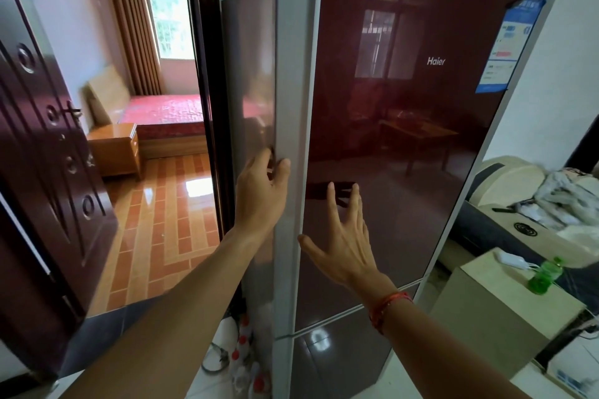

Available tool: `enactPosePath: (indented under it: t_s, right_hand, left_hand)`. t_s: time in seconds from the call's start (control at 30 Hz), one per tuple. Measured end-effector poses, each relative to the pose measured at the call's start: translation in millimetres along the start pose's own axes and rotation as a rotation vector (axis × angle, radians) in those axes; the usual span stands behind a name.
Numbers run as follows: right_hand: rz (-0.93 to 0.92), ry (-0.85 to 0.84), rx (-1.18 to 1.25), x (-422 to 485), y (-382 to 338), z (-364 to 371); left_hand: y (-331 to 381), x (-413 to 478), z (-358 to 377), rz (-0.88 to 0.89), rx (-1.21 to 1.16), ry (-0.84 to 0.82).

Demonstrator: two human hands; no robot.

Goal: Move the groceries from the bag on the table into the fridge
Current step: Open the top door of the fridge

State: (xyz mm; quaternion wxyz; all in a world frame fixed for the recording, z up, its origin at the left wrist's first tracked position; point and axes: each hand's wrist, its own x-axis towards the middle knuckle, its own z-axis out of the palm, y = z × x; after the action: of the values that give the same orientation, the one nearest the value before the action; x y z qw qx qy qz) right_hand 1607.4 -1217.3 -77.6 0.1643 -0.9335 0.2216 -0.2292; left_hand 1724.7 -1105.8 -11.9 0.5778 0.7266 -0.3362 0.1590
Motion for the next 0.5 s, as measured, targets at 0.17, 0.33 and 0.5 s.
enactPosePath:
  t_s: [0.17,0.33,0.5]
  right_hand:
    - [0.002,-0.014,0.009,0.3,-1.4,1.6]
    - [0.011,-0.027,0.017,-0.9,-2.8,0.0]
    - [-0.002,-0.029,0.031,-3.6,-2.1,-2.4]
  left_hand:
    - [-3.3,-1.7,2.4,0.030,0.011,0.032]
    - [0.1,-3.1,1.1,0.033,0.031,0.046]
    - [1.9,-8.8,0.1,0.048,0.035,0.059]
